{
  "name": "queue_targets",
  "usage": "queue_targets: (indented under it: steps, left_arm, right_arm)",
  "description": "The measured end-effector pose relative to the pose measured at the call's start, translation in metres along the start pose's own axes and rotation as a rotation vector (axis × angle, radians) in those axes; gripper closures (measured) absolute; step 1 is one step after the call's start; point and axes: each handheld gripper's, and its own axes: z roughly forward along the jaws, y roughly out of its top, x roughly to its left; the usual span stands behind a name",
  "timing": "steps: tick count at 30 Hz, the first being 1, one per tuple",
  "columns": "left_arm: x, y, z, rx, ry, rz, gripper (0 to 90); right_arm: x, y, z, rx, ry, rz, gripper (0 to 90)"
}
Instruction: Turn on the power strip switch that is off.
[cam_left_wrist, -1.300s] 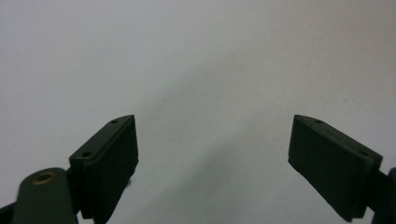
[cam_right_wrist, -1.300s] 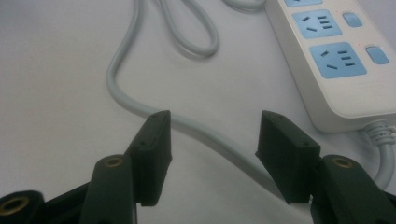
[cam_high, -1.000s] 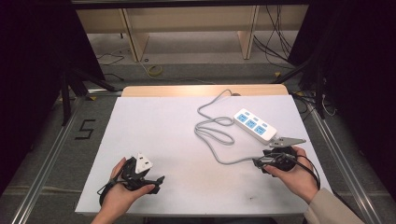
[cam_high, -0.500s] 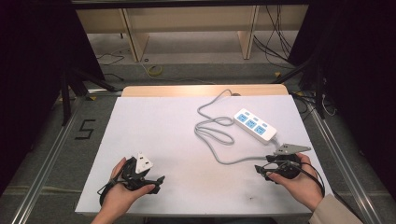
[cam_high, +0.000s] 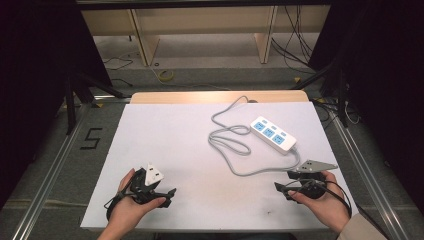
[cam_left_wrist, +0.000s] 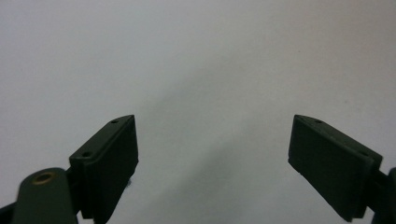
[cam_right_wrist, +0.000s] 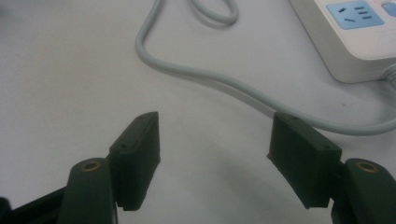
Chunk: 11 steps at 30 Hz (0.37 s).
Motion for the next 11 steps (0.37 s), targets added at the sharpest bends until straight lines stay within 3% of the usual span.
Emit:
queue_targets:
  steps: [11]
  left_arm:
    - [-0.0031,0.0021,-0.0002,-0.008,-0.012,0.0,15.6]
  right_arm:
    - [-0.0054,-0.0012,-0.003,-0.013,-0.01,0.015,33.2]
